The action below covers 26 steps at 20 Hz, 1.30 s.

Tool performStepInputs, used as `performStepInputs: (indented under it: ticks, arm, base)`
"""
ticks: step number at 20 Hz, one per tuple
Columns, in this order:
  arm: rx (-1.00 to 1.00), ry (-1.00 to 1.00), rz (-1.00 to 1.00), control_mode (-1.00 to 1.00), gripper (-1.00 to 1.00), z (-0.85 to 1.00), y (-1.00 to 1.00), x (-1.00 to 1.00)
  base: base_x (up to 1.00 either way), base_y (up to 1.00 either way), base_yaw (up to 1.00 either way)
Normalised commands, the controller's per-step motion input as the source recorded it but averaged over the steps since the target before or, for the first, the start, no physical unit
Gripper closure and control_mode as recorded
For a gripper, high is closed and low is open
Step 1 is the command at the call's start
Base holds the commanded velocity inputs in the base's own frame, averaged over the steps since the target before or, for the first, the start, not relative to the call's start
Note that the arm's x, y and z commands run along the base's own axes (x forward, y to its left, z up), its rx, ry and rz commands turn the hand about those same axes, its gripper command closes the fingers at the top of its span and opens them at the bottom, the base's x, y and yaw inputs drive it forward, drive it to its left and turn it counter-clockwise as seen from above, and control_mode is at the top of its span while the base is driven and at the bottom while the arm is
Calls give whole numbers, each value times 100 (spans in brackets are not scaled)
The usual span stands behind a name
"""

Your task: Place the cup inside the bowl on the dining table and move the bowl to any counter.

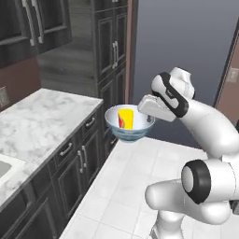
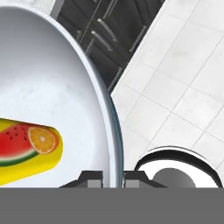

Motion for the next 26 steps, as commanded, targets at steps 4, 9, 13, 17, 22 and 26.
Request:
performStepInputs:
  ticks: [4, 9, 13, 17, 22, 26]
  arm:
    - [0, 0, 0, 100, 100, 0, 0, 0]
    - [0, 0, 0, 100, 100, 0, 0, 0]
    - [0, 0, 0, 100, 100, 0, 0, 0]
    - [0, 0, 0, 100, 100, 0, 0, 0]
    - [0, 0, 0, 100, 100, 0, 0, 0]
    - [0, 0, 0, 100, 100, 0, 0, 0]
  base:
    - [0, 0, 37]
    - [2, 0, 39]
    - [3, 0, 40]
    - [4, 0, 41]
    - [1, 0, 41]
    - [0, 0, 40]
